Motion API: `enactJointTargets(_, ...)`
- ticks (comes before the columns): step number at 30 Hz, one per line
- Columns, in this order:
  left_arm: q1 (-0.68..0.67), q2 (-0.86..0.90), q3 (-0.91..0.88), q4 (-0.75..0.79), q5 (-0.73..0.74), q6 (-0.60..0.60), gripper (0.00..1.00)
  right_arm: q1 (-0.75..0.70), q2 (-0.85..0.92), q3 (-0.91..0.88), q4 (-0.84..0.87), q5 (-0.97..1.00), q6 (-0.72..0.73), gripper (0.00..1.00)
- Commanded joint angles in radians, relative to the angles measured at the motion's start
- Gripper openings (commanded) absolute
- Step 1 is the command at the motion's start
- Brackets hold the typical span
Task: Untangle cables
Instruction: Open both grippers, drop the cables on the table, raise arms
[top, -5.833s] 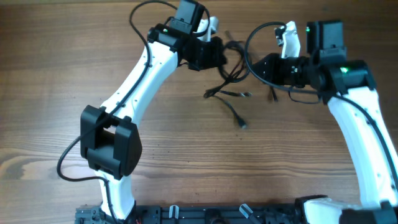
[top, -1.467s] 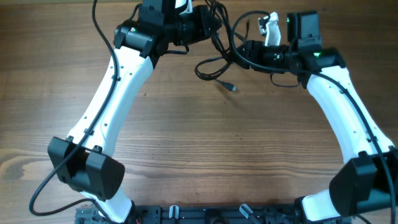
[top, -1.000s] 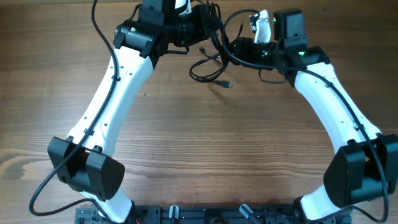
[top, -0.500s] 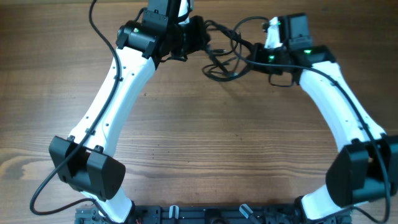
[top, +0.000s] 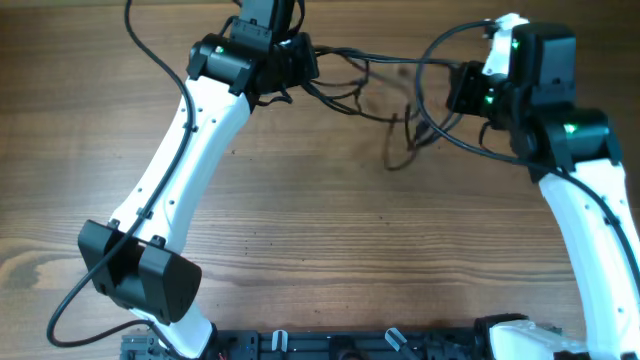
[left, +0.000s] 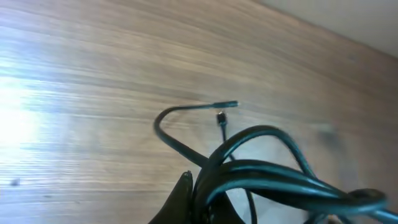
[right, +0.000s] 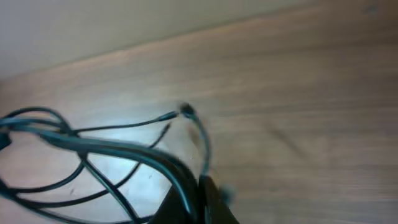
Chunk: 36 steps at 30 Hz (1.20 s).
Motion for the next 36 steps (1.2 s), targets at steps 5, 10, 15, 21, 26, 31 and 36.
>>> enactJointTargets(5,0.150,-0.019,0.003,-0.021,-0.481,0.101,0.04,-0.110,-0.086,0.015,0.063,0.376,0.032,0.04)
enactJointTargets(10,0.150,-0.017,0.003,-0.025,0.031,0.360,0.04,-0.110,-0.031,0.014,0.044,0.081,0.031,0.04)
enactJointTargets(15,0.150,-0.016,0.003,-0.048,0.229,0.460,0.04,-0.110,0.052,0.014,-0.007,-0.040,0.031,0.04)
enactJointTargets(21,0.138,0.012,-0.017,-0.106,0.293,0.428,0.33,-0.110,0.127,0.014,-0.071,-0.061,0.032,0.04)
enactJointTargets(26,0.130,0.023,-0.074,-0.105,0.269,0.400,0.79,-0.110,0.170,0.014,-0.117,-0.023,0.055,0.04)
enactJointTargets(31,0.132,0.023,-0.076,-0.060,0.206,0.371,0.97,-0.110,0.187,0.014,-0.134,-0.012,0.063,0.29)
enactJointTargets(36,0.110,0.037,-0.076,0.008,0.207,0.235,0.80,-0.110,0.187,0.014,-0.154,0.023,0.059,0.66)
